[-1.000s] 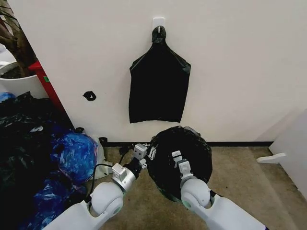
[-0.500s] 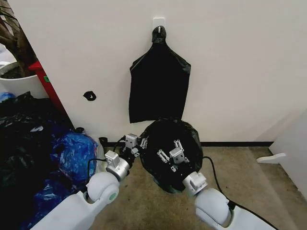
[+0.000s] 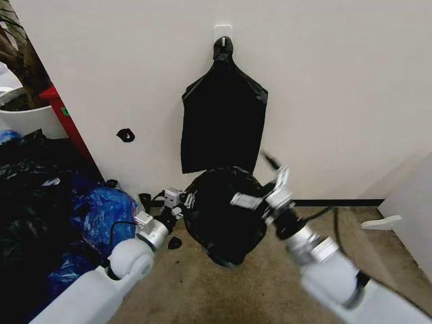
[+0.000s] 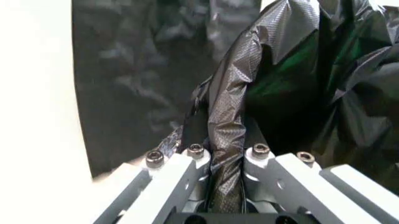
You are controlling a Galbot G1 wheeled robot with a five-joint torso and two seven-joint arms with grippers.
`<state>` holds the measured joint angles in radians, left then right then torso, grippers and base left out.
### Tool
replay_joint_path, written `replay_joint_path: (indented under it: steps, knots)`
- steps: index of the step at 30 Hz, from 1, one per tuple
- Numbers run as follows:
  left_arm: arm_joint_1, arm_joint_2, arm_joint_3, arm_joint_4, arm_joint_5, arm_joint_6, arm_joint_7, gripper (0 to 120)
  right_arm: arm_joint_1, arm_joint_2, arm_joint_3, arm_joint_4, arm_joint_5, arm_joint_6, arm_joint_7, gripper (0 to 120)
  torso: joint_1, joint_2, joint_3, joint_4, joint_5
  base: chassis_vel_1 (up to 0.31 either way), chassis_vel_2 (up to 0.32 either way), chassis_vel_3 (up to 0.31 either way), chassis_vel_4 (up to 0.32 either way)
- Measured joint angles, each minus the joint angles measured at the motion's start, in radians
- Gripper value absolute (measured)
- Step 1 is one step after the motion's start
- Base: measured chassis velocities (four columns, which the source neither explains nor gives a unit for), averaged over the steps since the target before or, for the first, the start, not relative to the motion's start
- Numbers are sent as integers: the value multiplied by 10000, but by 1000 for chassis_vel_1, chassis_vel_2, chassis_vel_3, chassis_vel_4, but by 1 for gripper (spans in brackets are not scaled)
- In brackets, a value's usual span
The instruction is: Place the garbage bag over the trash bin.
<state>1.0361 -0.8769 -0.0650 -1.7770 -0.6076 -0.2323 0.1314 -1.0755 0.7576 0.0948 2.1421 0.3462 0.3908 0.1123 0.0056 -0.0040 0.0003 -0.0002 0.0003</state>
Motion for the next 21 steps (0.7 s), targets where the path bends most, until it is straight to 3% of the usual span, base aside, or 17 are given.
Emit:
replay_joint_path:
  steps: [1, 4, 9, 21]
  knots:
    - [-139, 25, -169, 595, 177, -812, 880, 4, 121, -240, 488, -634, 1215, 728, -1439, 100, 0, 0, 1, -2, -1, 0, 0, 0, 0]
    - [-245, 56, -286, 1042, 219, -1595, 1918, 4, 233, -349, 862, -1620, 1880, 1373, -3314, 100, 0, 0, 0, -2, -1, 0, 0, 0, 0]
    - [-306, 83, -305, 1194, 231, -2207, 3065, 4, 325, -232, 885, -3047, 1945, 1907, -5027, 100, 0, 0, 1, -5, 1, 0, 0, 0, 0]
    - [-126, 271, -352, 872, 107, -2383, 3895, 4, 737, 247, 638, -5041, 574, 2182, -5242, 100, 0, 0, -1, -3, 1, 0, 0, 0, 0]
